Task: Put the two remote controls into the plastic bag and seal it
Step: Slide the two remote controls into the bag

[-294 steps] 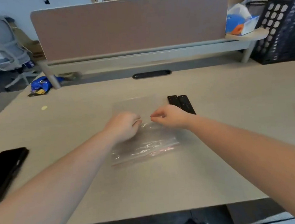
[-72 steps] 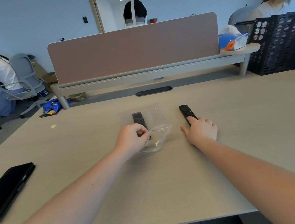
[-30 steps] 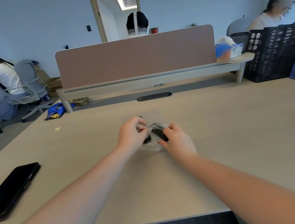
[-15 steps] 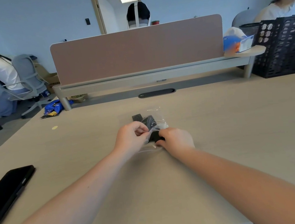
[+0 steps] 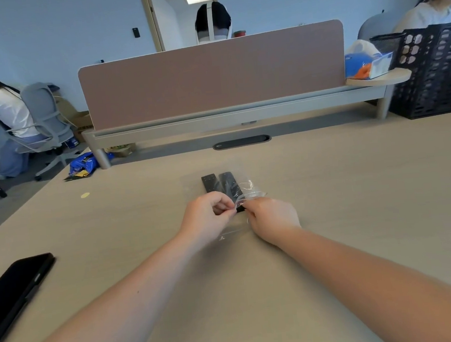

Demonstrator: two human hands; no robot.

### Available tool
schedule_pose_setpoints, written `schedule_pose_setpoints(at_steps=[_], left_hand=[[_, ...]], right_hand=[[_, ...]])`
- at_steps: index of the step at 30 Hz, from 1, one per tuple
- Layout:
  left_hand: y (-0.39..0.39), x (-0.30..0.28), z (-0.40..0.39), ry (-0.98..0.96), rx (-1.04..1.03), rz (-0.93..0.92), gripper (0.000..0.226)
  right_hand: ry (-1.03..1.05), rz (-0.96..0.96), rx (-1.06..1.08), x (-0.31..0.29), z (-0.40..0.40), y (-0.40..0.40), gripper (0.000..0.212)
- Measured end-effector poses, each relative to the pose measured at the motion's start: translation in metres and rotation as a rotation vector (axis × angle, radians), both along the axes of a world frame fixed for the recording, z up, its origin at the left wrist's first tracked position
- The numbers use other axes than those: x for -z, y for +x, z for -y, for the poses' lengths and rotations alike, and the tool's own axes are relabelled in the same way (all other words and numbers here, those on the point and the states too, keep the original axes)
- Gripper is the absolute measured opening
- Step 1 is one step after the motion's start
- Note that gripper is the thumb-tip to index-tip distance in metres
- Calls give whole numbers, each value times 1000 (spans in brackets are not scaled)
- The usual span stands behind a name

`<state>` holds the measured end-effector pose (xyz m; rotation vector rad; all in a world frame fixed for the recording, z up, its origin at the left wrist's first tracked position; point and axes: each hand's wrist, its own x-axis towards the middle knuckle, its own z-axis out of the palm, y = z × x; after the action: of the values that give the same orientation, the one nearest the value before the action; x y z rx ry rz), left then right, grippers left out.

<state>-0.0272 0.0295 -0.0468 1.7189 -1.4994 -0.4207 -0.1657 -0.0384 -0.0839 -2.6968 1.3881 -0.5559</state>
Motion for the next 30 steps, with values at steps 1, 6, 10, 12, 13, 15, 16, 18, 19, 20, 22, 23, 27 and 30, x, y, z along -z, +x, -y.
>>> schedule_pose_setpoints(at_steps=[1, 6, 10, 12, 13, 15, 16, 18, 19, 20, 22, 23, 27, 30], left_hand=[[-1, 2, 1, -1, 7, 11, 20], [-2, 8, -6, 63, 46, 161, 21], [13, 16, -17, 127, 58, 424, 34], [21, 21, -23, 127, 24, 438, 27], [26, 23, -24, 122, 9, 441, 23], [33, 26, -29, 120, -14, 458, 19], [36, 28, -31, 124, -23, 488, 20], [40, 30, -36, 106, -47, 556, 22], [41, 31, -37, 75, -60, 569, 21], [42, 31, -39, 42, -68, 569, 21], [44, 30, -41, -5, -53, 588, 28], [44, 29, -43, -18, -28, 623, 35], [45, 27, -50, 39, 51, 771, 54], [43, 26, -51, -10, 82, 739, 44]], right_hand=[[-44, 59, -8, 0, -1, -4, 17], [-38, 237, 77, -5, -1, -21, 34], [107, 115, 144, -12, 8, -19, 32], [135, 118, 135, -15, 10, -17, 22], [143, 133, 129, -16, 9, -17, 20], [148, 177, 119, -18, 6, -21, 21], [148, 193, 118, -19, 5, -23, 22], [150, 207, 126, -21, 3, -28, 25], [155, 213, 130, -21, 2, -30, 27], [163, 225, 134, -22, 1, -33, 30], [181, 271, 137, -25, 0, -37, 36], [186, 294, 139, -27, 0, -39, 38], [216, 331, 168, -34, 0, -47, 31], [265, 353, 206, -37, 0, -49, 23]])
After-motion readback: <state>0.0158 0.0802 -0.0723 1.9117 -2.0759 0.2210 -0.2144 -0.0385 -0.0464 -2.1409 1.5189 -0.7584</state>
